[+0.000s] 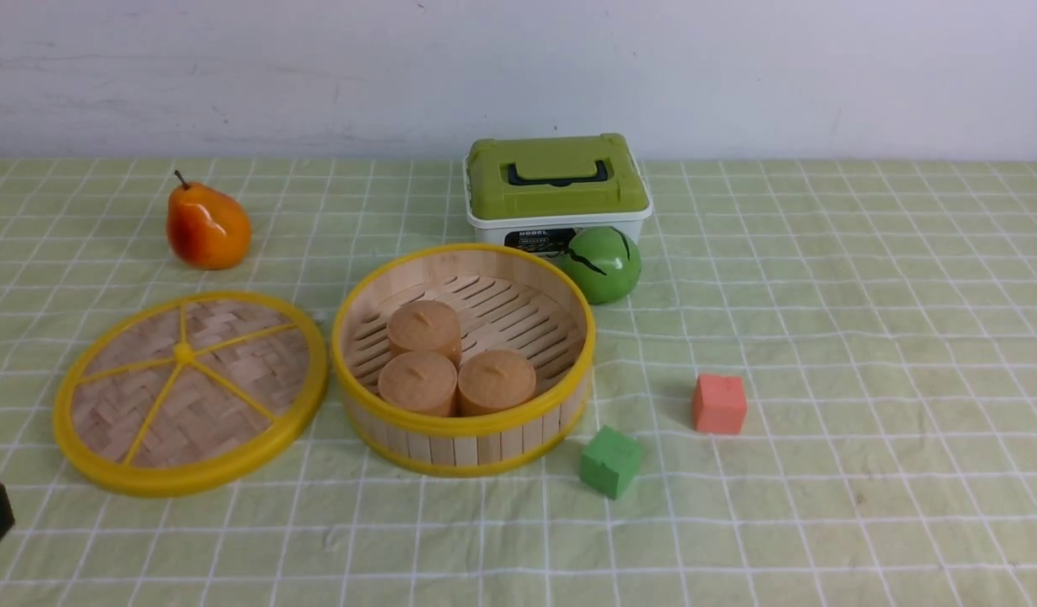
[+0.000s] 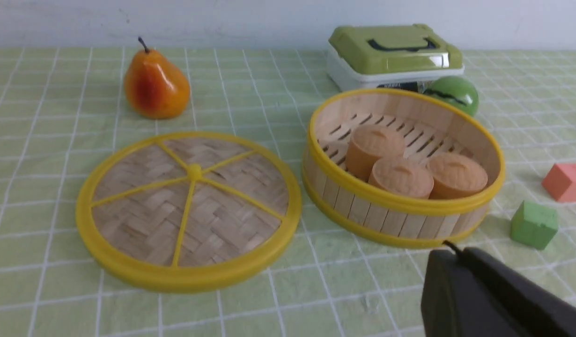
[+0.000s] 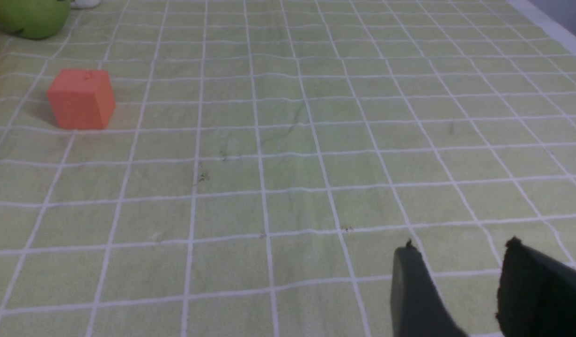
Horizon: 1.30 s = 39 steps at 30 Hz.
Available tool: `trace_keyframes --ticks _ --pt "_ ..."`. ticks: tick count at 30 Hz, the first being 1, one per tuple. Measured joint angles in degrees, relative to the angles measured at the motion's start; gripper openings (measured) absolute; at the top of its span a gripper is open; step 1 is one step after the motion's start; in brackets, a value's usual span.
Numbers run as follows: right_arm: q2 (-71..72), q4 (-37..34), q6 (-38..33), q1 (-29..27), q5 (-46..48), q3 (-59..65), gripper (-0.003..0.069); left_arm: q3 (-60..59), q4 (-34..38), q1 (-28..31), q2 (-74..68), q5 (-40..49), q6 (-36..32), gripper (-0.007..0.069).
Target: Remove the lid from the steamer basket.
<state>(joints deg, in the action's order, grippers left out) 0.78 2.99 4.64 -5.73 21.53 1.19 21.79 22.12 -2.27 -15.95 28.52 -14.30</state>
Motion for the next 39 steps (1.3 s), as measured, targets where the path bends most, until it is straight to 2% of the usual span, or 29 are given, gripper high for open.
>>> trace_keyframes --ticks 4,8,11,15,17,20,23,30,39 --pt "0.0 0.0 0.0 0.0 0.0 0.0 0.0241 -2.2 -1.1 0.0 0.0 0.7 -0.1 -0.0013" --pt "0.0 0.0 0.0 0.0 0.0 0.0 0.0241 -6.7 -4.7 0.0 4.5 -3.5 1.3 -0.0013" --pt "0.0 0.0 0.0 0.0 0.0 0.0 0.0241 -11.6 -7.5 0.0 8.9 -8.3 5.4 -0.0013" --pt "0.0 0.0 0.0 0.0 0.0 0.0 0.0241 -20.7 -14.8 0.0 16.2 -14.3 17.0 -0.0013" --pt "0.0 0.0 0.0 0.0 0.0 0.0 0.0241 -22.8 -17.5 0.0 16.6 -14.0 22.0 -0.0013" --pt "0.0 0.0 0.0 0.0 0.0 0.0 0.0241 -23.2 -19.5 0.0 16.6 -9.5 26.0 -0.0013" --pt "0.0 0.0 0.0 0.0 0.0 0.0 0.0241 -23.5 -20.0 0.0 16.6 -6.7 25.2 -0.0013" --pt "0.0 0.0 0.0 0.0 0.0 0.0 0.0241 -23.6 -17.4 0.0 16.6 -6.3 17.9 -0.0013" --pt "0.0 0.0 0.0 0.0 0.0 0.0 0.0241 -23.6 -17.1 0.0 16.6 -6.3 17.2 -0.0013"
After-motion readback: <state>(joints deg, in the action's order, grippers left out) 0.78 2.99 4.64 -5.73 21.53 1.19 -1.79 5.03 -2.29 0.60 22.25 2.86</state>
